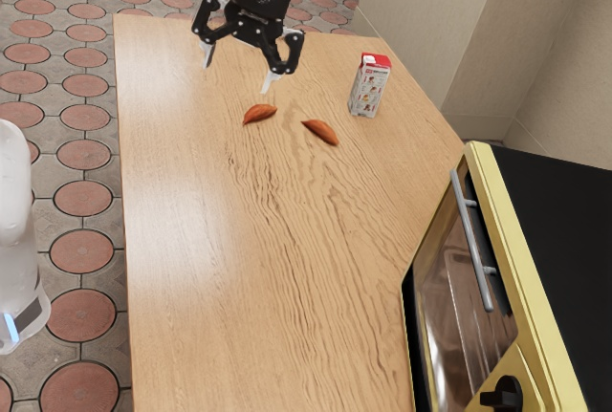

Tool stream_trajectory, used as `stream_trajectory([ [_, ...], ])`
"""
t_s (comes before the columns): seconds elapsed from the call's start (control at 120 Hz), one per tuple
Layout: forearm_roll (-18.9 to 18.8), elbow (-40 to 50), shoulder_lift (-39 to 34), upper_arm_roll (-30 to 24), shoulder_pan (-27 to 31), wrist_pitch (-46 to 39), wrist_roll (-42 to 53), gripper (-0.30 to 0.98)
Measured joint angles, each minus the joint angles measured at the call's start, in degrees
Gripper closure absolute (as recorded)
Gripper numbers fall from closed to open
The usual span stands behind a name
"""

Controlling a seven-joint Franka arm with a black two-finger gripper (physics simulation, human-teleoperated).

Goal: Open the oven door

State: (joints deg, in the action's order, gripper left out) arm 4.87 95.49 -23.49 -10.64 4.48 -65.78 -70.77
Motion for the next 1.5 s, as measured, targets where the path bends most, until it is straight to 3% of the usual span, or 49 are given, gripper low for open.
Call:
stream_trajectory([
  [0.308,1.05,-0.23,-2.92,0.08,-1.79,-7.20,-29.48,0.00],
  [0.375,1.16,-4.42,0.25,-2.27,-2.07,-8.17,-33.35,0.00],
  [0.458,1.46,-2.46,-1.85,-6.67,-0.20,-11.14,-36.37,0.00],
  [0.567,1.91,-1.56,0.20,-11.69,-0.50,-17.00,-38.35,0.00],
  [0.775,4.17,-1.76,4.40,-14.81,-2.26,-27.83,-40.31,0.00],
  [1.058,4.39,-4.43,12.89,-19.04,-2.42,-41.68,-40.74,0.00],
  [1.5,4.27,-2.38,14.38,-20.76,-2.89,-50.26,-41.04,0.00],
])
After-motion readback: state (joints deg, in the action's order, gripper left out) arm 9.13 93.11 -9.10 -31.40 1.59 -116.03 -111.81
